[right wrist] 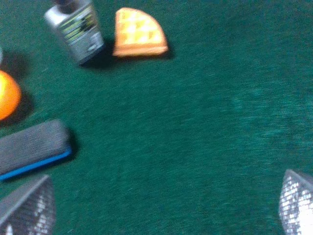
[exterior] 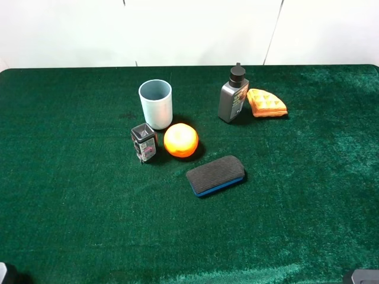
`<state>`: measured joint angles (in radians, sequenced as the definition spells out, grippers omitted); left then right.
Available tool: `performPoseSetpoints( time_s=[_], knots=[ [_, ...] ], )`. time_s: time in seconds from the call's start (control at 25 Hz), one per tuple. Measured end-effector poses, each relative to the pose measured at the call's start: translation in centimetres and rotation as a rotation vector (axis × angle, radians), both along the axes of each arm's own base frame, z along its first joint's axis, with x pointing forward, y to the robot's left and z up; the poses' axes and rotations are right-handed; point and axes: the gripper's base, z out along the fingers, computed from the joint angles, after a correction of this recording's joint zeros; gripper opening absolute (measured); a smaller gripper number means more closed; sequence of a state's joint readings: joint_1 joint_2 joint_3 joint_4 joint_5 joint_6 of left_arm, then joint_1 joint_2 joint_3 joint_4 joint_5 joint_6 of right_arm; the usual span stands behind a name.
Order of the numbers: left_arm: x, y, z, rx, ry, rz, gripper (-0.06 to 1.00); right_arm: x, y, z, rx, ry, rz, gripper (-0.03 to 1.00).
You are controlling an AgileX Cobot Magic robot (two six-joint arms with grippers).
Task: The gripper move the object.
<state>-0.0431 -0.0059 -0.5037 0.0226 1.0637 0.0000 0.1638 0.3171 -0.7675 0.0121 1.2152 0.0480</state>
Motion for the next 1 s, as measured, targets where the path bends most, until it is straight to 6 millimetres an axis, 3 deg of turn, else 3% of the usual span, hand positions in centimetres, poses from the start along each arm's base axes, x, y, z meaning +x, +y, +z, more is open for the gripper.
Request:
performPoseSetpoints(
  time_s=[0.36, 0.68, 1.0],
  knots=[
    [0.0, 0.0, 0.0, 0.000, 0.000, 0.000, 0.99, -2.6, -1.1, -3.1, -0.064, -0.151, -0.184, 0.70],
    [0.0, 0.0, 0.0, 0.000, 0.000, 0.000, 0.99, -2.9, -1.0, -5.4, -0.050, -0.224, -0.182, 0.70],
    [0.0, 0.0, 0.0, 0.000, 0.000, 0.000, 0.99, -2.5, -0.8, -5.7, -0.030, -0.237, -0.171, 0.70]
  ],
)
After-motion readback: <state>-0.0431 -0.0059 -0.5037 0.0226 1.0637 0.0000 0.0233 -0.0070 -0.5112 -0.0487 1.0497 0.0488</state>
